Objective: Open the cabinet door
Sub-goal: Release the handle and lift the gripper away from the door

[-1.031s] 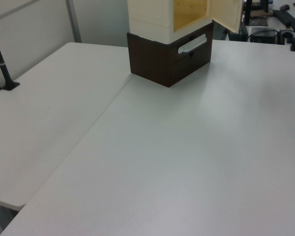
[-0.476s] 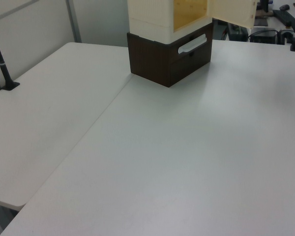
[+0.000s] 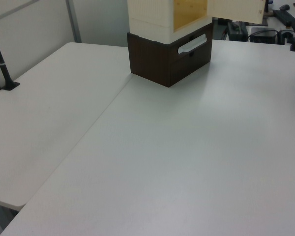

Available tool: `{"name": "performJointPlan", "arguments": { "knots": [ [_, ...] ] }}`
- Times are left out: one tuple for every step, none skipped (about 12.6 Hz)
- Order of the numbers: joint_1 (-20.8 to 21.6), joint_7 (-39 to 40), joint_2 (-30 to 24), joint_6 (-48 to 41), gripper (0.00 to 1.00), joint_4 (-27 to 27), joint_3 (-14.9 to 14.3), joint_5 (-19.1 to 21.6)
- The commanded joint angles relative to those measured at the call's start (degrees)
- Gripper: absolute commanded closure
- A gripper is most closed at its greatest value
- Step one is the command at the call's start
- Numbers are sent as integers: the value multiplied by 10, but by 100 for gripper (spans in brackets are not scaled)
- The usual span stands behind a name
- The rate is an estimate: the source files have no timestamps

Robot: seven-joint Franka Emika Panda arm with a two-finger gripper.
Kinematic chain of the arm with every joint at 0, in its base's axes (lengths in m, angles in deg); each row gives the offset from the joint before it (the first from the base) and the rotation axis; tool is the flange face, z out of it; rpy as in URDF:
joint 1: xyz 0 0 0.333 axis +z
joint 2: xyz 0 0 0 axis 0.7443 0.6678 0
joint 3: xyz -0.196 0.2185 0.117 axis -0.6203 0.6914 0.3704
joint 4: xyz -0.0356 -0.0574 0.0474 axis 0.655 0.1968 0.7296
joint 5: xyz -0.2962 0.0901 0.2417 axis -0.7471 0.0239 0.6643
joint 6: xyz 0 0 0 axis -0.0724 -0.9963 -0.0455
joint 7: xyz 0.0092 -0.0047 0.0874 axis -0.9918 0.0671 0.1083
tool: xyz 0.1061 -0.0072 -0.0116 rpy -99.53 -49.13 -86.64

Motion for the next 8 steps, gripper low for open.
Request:
{"name": "performJointPlan", "arguments": {
  "knots": [
    [22,12,-33,-66,0,-18,4,-21],
    [44,11,-34,-75,0,-18,3,-21],
    [66,10,-39,-89,0,-18,3,-18],
    [100,7,-41,-95,0,-16,3,-13],
    [129,-12,-41,-102,0,-14,4,-14],
    [170,-65,-36,-108,0,-13,4,-14],
    [196,-93,-34,-106,0,-7,4,-14],
    [230,-107,-32,-104,0,4,4,-14]
  ]
}}
